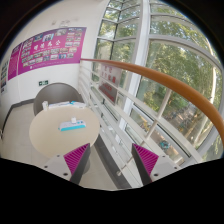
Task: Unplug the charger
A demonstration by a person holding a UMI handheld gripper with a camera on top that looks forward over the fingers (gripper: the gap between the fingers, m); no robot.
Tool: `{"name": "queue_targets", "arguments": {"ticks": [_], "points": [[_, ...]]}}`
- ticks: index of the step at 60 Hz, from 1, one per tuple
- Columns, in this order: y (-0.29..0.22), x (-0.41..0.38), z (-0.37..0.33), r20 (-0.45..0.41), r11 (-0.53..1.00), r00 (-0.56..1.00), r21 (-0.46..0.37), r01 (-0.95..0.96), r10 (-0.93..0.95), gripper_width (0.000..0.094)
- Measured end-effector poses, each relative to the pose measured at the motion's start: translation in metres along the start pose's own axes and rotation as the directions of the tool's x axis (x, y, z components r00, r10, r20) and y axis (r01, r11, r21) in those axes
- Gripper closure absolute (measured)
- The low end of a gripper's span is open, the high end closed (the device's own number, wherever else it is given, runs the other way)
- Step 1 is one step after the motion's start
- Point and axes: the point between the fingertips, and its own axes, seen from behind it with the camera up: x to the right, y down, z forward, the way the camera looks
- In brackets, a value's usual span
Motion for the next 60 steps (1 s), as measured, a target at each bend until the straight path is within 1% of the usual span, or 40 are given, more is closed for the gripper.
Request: {"name": "queue_targets", "arguments": {"ticks": [8,12,20,24,29,33,36,41,47,53,57,58,60], "points": [[0.010,0.001,0.005,-0.003,1.000,1.000,-0.025,-0.001,0.000,0.0080],[0.018,0.001,0.022,0.007,0.999,1.000,-0.041,-0.004,0.004,0.0080],[0.030,-0.034,0.037,0.076,0.998,0.997,-0.056,0.005,-0.001,0.0088],[0.028,-0.058,0.057,0.123,0.999,0.992,-0.047,0.018,-0.012,0.0083],[0.019,-0.102,0.093,0.196,1.000,0.980,-0.009,0.024,-0.022,0.0082],[0.005,-0.140,0.126,0.259,0.999,0.966,0.038,0.013,-0.022,0.0082],[-0.006,-0.169,0.154,0.299,0.998,0.954,0.067,0.008,-0.028,0.0083],[-0.023,-0.203,0.205,0.352,0.995,0.936,0.094,-0.014,-0.020,0.0085],[-0.035,-0.235,0.273,0.364,0.995,0.931,0.103,-0.013,-0.026,0.0096],[-0.039,-0.257,0.327,0.361,0.995,0.932,0.100,-0.001,-0.035,0.0120],[-0.043,-0.269,0.351,0.366,0.995,0.930,0.101,0.000,-0.037,0.0143],[-0.043,-0.273,0.356,0.368,0.995,0.929,0.100,-0.001,-0.036,0.0150],[-0.040,-0.278,0.365,0.374,0.996,0.927,0.090,-0.001,-0.033,0.0201]]}}
